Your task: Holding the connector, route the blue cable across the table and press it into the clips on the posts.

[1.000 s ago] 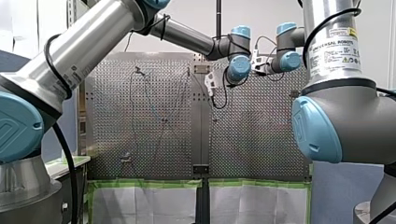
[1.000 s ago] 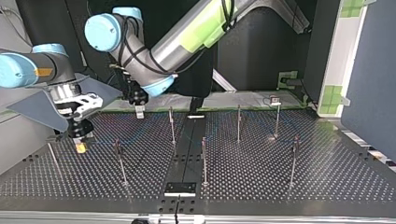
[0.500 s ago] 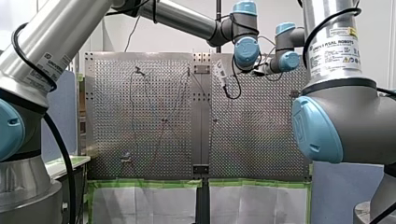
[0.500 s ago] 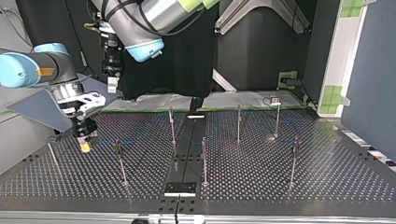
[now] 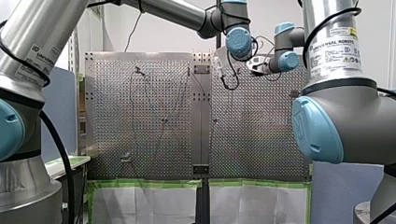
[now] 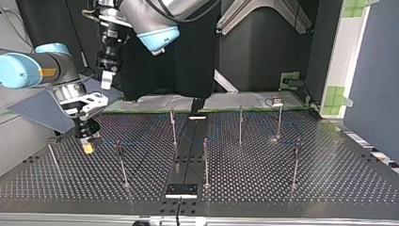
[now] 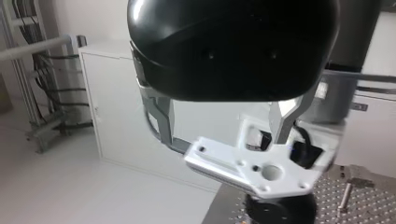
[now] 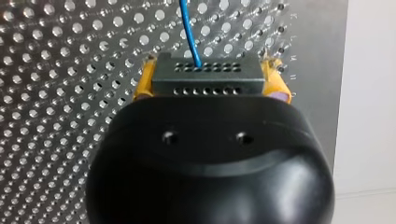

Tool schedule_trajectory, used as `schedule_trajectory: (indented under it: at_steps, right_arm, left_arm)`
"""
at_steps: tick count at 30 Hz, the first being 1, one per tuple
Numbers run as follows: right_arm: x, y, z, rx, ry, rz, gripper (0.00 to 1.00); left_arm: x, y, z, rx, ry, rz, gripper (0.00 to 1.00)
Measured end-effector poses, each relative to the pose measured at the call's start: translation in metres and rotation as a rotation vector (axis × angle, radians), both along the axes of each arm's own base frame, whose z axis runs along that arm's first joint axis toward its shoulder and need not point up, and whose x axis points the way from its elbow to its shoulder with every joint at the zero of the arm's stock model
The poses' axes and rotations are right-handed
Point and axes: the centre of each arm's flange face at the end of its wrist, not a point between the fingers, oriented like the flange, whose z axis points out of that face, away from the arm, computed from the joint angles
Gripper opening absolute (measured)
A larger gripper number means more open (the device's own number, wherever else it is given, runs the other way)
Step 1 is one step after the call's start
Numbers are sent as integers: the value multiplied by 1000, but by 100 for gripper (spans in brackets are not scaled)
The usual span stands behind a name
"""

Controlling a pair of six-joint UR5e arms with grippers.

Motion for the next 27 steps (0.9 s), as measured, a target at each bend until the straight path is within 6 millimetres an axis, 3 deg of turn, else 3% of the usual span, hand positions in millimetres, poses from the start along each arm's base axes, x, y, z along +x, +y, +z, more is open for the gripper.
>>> schedule_trajectory:
  at_steps: [27]
  right_arm:
    - [3, 2, 1, -3, 3, 6, 0]
  left_arm:
    - [-10, 19, -73, 52, -29, 11, 100]
